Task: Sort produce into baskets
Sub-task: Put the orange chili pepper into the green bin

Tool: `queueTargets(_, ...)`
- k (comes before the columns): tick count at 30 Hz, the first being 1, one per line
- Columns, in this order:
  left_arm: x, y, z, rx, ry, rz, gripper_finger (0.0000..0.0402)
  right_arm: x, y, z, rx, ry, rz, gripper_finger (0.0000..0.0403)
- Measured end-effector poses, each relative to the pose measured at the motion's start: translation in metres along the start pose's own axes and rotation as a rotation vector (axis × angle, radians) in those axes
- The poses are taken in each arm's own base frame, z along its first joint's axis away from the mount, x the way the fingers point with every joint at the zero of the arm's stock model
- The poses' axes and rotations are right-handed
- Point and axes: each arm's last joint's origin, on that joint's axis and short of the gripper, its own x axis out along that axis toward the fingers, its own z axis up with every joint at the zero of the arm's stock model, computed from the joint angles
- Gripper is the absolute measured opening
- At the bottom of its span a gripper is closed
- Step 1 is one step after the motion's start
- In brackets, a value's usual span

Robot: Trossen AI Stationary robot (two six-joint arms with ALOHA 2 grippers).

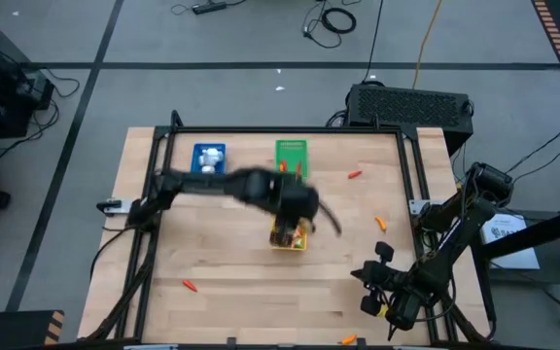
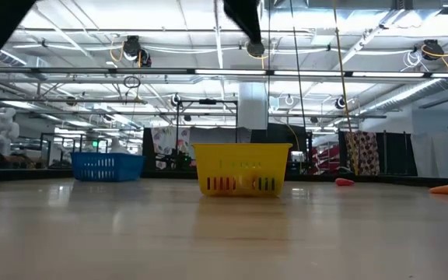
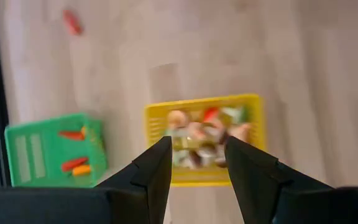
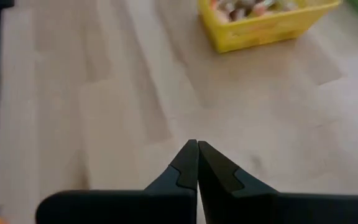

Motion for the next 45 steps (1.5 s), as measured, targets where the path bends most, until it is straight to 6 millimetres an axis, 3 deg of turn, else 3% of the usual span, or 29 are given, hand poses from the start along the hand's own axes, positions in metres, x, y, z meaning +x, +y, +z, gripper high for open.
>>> queueTargets(3,-0.006,-0.032,-0.003,0.062,0.044,0.016,0.0157,0.0,0.008,0.001,0.016,0.027,0.079,0.0)
queueTargets(10,-0.018,-0.08,-0.029,0.06,0.153,0.164,0.0157,0.004,0.058,0.008,-0.064,-0.036,0.506,0.0)
queueTargets(15,-0.035,-0.104,-0.071,0.039,0.009,0.308,0.0157,0.008,0.068,0.006,-0.02,0.008,0.497,0.0)
queueTargets(19,-0.018,-0.118,-0.096,0.035,-0.264,0.189,0.0157,0.011,0.07,0.002,0.04,0.105,0.383,0.0)
queueTargets(24,0.029,-0.127,-0.104,0.059,-0.532,-0.009,0.0157,0.004,0.065,0.001,0.179,0.209,0.21,0.0)
queueTargets(29,0.06,-0.124,-0.095,0.041,-0.604,-0.066,0.0157,-0.001,0.042,-0.012,0.383,0.288,-0.053,0.0)
queueTargets(35,0.097,-0.128,-0.069,0.107,-0.751,-0.148,0.0157,-0.005,0.013,-0.022,0.564,0.414,-0.44,0.0)
queueTargets(39,0.128,-0.124,-0.053,0.123,-0.717,-0.208,0.0157,-0.002,0.015,-0.023,0.602,0.388,-0.415,0.0)
queueTargets(45,0.154,-0.115,-0.027,0.173,-0.717,-0.263,0.0157,0.0,0.017,-0.022,0.643,0.383,-0.403,0.0003)
